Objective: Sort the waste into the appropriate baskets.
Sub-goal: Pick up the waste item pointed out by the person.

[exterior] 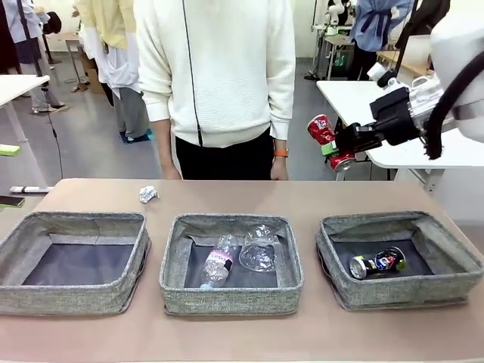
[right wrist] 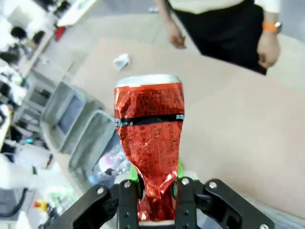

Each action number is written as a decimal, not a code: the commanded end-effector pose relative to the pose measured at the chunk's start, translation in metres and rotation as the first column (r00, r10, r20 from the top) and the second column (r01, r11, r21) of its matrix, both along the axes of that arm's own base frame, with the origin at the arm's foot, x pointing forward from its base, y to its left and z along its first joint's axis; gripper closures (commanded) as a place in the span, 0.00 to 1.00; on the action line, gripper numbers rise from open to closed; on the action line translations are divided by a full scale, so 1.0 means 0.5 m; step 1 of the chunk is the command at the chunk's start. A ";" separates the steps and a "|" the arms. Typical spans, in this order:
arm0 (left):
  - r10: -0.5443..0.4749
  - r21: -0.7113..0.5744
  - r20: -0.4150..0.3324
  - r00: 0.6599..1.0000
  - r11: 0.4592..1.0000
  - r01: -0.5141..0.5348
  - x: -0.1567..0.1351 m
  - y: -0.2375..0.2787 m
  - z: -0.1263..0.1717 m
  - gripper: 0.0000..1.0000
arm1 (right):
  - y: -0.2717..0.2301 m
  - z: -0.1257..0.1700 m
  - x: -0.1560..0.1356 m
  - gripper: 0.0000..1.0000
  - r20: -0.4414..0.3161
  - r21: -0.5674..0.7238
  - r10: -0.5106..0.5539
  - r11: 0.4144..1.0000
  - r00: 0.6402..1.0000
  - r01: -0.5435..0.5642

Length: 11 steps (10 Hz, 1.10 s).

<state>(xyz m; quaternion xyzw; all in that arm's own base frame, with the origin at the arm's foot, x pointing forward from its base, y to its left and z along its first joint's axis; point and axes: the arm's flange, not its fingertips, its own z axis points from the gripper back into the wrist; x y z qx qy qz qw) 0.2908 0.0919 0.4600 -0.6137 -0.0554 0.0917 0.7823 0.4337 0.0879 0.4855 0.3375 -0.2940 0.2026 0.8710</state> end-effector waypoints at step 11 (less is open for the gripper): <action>0.002 -0.008 0.022 1.000 1.000 -0.001 0.001 0.001 0.003 0.00 | 0.198 0.170 -0.067 0.71 -0.166 -0.082 -0.233 0.972 0.958 0.222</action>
